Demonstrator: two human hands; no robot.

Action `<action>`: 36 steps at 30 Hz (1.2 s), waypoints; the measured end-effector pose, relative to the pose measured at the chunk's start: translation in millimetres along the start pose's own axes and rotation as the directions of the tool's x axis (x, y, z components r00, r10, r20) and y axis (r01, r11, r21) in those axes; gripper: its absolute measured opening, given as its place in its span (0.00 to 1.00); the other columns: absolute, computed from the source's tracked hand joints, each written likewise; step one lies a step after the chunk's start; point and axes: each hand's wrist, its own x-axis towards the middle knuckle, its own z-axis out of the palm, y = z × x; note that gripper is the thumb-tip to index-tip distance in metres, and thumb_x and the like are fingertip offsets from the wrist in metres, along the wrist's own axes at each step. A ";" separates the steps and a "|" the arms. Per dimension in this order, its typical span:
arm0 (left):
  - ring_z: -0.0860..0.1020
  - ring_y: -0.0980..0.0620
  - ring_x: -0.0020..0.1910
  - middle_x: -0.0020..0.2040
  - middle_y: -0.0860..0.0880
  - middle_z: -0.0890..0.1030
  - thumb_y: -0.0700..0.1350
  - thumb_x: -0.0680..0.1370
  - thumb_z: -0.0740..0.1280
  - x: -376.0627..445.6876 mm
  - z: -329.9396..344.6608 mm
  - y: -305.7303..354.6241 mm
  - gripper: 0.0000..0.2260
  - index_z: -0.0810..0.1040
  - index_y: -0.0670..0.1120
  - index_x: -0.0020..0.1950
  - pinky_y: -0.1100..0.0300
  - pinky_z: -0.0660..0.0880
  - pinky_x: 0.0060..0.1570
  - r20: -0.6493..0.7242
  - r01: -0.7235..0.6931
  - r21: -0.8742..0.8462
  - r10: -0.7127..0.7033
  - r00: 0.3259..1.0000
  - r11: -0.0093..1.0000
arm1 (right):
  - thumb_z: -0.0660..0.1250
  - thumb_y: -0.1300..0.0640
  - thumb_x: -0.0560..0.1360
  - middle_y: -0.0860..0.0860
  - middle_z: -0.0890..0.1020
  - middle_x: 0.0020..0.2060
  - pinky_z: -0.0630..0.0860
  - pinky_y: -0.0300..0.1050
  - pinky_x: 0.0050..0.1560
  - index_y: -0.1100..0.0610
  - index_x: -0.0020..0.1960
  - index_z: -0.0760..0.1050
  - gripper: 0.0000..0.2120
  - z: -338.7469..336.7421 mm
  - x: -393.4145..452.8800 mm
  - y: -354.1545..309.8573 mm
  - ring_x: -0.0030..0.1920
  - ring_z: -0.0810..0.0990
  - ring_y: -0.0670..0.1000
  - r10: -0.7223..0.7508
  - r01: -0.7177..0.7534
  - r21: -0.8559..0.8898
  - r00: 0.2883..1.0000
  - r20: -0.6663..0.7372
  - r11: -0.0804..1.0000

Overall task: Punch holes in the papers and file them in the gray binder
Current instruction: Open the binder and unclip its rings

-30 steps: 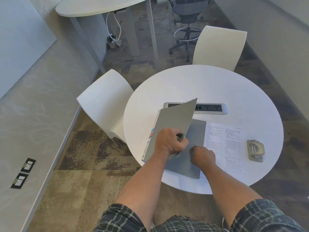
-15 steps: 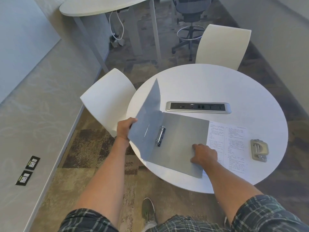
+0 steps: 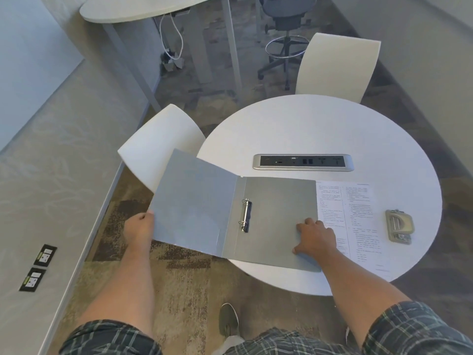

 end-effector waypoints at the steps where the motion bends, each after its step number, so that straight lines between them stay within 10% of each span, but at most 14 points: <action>1: 0.76 0.42 0.49 0.48 0.42 0.81 0.47 0.79 0.68 -3.3 2.4 -2.1 0.07 0.81 0.44 0.51 0.52 0.70 0.48 -0.040 -0.005 0.101 0.009 0.999 0.995 | 0.74 0.37 0.67 0.49 0.73 0.63 0.74 0.52 0.59 0.48 0.69 0.74 0.33 0.1 0.3 0.5 0.65 0.72 0.54 -0.001 0.001 -0.004 1.000 -0.002 1.000; 5: 0.70 0.36 0.70 0.73 0.40 0.71 0.43 0.72 0.74 -20.8 24.5 -1.5 0.32 0.67 0.45 0.74 0.41 0.70 0.65 -0.112 -0.095 0.640 0.214 0.970 0.763 | 0.75 0.37 0.67 0.48 0.73 0.63 0.74 0.52 0.59 0.47 0.69 0.73 0.34 1.2 1.0 1.3 0.65 0.72 0.53 0.004 -0.004 0.013 1.000 -0.006 1.000; 7: 0.64 0.37 0.76 0.77 0.41 0.65 0.42 0.74 0.71 -32.4 45.9 -5.3 0.32 0.65 0.47 0.77 0.42 0.71 0.67 0.127 -0.368 0.804 0.469 0.874 0.468 | 0.75 0.37 0.66 0.48 0.72 0.63 0.75 0.52 0.59 0.47 0.69 0.72 0.35 2.1 1.3 1.1 0.65 0.72 0.53 0.008 -0.007 0.025 1.000 -0.006 1.000; 10: 0.53 0.39 0.81 0.82 0.44 0.55 0.44 0.77 0.65 -56.2 90.1 -9.4 0.35 0.55 0.50 0.82 0.43 0.64 0.75 0.532 -0.644 0.734 0.408 0.742 0.215 | 0.75 0.37 0.66 0.47 0.71 0.63 0.75 0.51 0.57 0.47 0.69 0.71 0.35 3.3 2.2 1.6 0.64 0.71 0.53 0.010 -0.009 0.041 1.000 -0.010 0.999; 17: 0.38 0.39 0.82 0.84 0.51 0.41 0.73 0.72 0.63 -107.2 164.4 -16.0 0.47 0.37 0.64 0.81 0.26 0.43 0.73 0.788 -0.735 0.563 0.024 0.615 0.378 | 0.76 0.37 0.66 0.47 0.71 0.65 0.77 0.52 0.57 0.46 0.70 0.71 0.35 4.2 3.1 4.9 0.65 0.70 0.53 -0.001 0.001 0.076 1.000 -0.012 0.997; 36: 0.39 0.37 0.82 0.83 0.55 0.36 0.61 0.73 0.74 -99.9 180.7 -30.5 0.55 0.28 0.69 0.76 0.22 0.42 0.70 0.786 -0.714 0.498 0.091 0.611 0.493 | 0.72 0.32 0.66 0.48 0.69 0.65 0.75 0.53 0.59 0.48 0.69 0.70 0.37 13.5 9.1 7.6 0.62 0.75 0.54 0.023 -0.020 0.141 0.999 -0.023 0.990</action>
